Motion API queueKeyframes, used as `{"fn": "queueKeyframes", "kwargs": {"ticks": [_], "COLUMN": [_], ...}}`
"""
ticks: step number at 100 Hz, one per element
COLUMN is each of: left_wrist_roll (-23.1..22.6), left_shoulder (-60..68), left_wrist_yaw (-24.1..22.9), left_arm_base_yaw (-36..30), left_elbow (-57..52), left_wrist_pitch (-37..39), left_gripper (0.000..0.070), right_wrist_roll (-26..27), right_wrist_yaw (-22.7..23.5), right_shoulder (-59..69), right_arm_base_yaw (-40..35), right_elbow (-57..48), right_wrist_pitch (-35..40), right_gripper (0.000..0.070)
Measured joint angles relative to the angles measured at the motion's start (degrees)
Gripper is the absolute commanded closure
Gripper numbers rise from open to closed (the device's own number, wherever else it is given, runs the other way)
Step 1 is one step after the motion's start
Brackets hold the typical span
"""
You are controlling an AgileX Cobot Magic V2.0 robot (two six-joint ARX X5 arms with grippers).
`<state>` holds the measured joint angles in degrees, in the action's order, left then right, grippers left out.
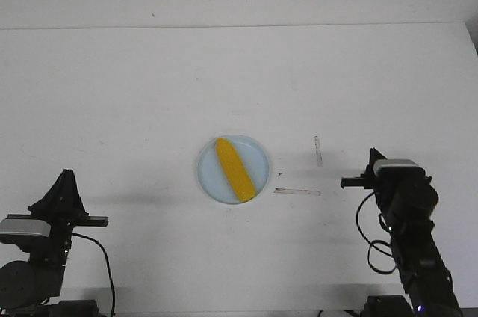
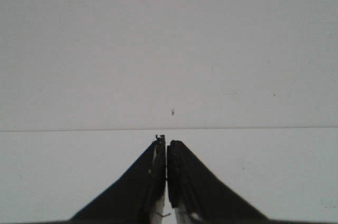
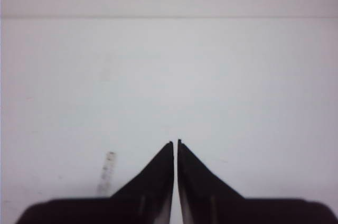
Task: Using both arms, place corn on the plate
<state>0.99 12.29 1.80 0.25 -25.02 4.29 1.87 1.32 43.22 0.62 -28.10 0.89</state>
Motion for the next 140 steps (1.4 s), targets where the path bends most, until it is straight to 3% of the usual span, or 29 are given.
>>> {"fn": "queueKeyframes", "kwargs": {"ticks": [22, 53, 140], "left_wrist_roll": [0.0, 0.0, 0.0], "left_shoulder": [0.0, 0.0, 0.0], "left_wrist_yaw": [0.0, 0.0, 0.0], "left_arm_base_yaw": [0.0, 0.0, 0.0], "left_elbow": [0.0, 0.0, 0.0], "left_wrist_pitch": [0.0, 0.0, 0.0], "left_gripper": [0.0699, 0.0699, 0.0699], "right_wrist_roll": [-0.04, -0.04, -0.04], "right_wrist_yaw": [0.17, 0.13, 0.13], "right_shoulder": [-18.14, -34.88, -38.23], "right_arm_base_yaw": [0.15, 0.17, 0.15], "right_elbow": [6.78, 6.93, 6.93], "right_wrist_pitch": [0.87, 3.13, 2.82], "right_gripper": [0.0693, 0.0693, 0.0693]}}
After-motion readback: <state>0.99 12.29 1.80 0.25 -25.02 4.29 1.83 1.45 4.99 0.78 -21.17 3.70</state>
